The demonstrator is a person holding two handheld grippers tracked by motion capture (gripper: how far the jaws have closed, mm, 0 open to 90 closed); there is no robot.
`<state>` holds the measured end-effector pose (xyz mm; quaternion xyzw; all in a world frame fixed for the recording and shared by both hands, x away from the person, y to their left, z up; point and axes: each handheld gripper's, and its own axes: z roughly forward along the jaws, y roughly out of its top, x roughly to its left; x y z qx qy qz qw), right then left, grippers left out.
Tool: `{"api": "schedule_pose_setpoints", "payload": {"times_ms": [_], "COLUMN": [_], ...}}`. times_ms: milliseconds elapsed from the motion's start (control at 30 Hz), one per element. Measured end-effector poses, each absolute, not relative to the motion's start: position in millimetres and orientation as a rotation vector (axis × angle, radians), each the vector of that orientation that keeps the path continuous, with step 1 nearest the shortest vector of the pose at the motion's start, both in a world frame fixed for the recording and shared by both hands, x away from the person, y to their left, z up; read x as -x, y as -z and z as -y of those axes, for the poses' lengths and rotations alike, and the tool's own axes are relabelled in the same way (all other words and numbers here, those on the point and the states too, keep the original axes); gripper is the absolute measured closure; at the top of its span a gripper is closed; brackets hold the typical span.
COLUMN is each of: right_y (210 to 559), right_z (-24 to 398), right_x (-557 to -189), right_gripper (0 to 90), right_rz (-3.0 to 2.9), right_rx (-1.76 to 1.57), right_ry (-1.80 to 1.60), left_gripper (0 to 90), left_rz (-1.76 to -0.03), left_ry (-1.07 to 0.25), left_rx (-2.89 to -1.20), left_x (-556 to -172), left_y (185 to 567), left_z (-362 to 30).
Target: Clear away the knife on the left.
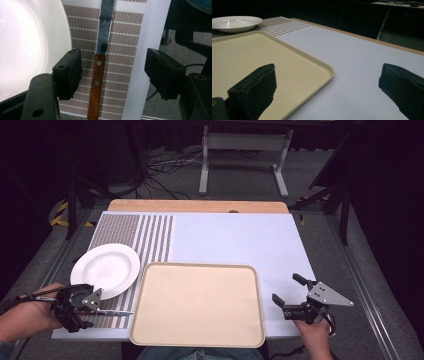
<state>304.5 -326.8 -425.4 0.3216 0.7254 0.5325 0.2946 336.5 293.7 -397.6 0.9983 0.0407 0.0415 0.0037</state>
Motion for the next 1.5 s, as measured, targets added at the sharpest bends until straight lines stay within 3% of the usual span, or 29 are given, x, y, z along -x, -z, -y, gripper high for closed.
{"api": "schedule_pose_setpoints", "payload": {"times_ms": [233, 900, 1500], "right_y": [425, 426, 426], "right_z": [327, 329, 328], "right_x": [-303, -300, -299], "right_gripper": [2.7, 4.2, 4.3], "right_rz": [-1.937, -1.952, -1.96], "right_rx": [-0.859, -0.866, -0.858], "right_ry": [-1.415, -1.418, -1.419], "left_gripper": [38.8, 75.7, 77.6], "left_rz": [-0.115, -0.038, -0.009], "left_ry": [-0.126, -0.156, -0.155], "left_rx": [-3.211, -3.297, -3.29], "left_x": [-341, -350, -349], "left_y": [409, 427, 427], "left_z": [-294, -298, -300]}}
